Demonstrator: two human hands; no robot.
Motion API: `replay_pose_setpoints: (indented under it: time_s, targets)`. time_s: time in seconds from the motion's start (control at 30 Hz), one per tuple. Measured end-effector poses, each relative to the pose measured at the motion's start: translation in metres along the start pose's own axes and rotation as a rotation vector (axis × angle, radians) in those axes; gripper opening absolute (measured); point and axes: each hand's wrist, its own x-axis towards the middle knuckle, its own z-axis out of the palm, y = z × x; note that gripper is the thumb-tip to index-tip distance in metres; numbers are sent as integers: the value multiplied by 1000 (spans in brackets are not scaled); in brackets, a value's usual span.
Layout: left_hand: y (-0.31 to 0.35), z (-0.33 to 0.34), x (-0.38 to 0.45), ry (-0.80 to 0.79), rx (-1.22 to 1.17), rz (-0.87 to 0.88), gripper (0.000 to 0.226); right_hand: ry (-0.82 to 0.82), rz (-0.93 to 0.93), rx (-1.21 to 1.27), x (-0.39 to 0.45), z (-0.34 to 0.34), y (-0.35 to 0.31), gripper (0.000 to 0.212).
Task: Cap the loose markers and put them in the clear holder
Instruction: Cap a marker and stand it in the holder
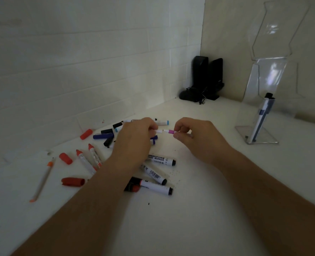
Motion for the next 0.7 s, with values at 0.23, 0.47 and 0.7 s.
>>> replay_pose_setpoints:
  time_s: [0.23,0.47,0.7]
  targets:
    - [5,-1,1,-47,40,-41,22,-2,2,-34,1,0,0,7]
    - [3,1,-3,-21,-23,-31,20,-29,19,-44,0,2,-2,7]
    - [3,7,-7,-14,-181,-5,14,107,-26,-58,2,1,1,7]
